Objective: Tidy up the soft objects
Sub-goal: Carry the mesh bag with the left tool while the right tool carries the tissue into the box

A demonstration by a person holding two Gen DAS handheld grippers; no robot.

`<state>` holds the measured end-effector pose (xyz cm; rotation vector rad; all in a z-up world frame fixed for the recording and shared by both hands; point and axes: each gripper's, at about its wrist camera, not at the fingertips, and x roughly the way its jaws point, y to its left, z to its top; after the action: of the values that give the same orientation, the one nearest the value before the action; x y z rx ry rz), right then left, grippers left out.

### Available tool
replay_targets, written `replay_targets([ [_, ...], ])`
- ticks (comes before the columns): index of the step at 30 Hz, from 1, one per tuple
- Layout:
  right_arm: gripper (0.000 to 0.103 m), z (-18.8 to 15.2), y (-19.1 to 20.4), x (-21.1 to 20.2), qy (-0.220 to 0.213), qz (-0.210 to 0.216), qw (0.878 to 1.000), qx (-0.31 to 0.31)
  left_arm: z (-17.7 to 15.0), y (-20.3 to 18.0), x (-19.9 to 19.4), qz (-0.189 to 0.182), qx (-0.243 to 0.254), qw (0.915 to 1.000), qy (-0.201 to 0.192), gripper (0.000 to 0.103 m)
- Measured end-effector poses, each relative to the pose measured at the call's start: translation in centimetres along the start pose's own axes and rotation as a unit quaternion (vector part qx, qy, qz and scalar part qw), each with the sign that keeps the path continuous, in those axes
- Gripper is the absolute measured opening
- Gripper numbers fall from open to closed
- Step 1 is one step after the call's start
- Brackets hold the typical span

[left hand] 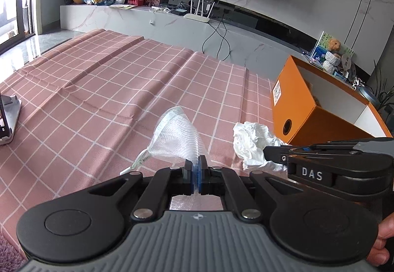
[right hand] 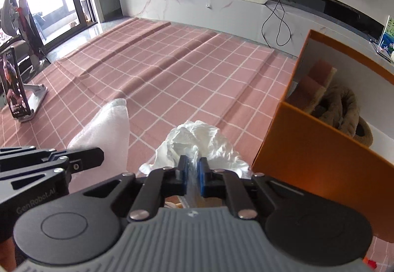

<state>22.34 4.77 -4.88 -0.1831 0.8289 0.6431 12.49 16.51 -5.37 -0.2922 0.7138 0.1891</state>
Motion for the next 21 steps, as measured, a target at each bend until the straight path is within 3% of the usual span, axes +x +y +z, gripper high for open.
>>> replay_targets([
  [10,0.006,1.1,-2.4,-10.5,-0.101,0.012,0.994,0.029,2.5,-2.5,-4.2,-0.025,0.017,0.9981,-0.054,0.002],
  [16,0.006,1.3,-5.4,-15.3,-0.139,-0.032,0.989,0.036,4.0,-6.1,-5.8,-0.065,0.048,0.9937,-0.077,0.003],
  [21,0.006,1.2,-9.0,-17.6,-0.147,-0.081,0.985,0.049,5.4,-9.9,-5.9,-0.118,0.084,0.9863,-0.079,0.003],
])
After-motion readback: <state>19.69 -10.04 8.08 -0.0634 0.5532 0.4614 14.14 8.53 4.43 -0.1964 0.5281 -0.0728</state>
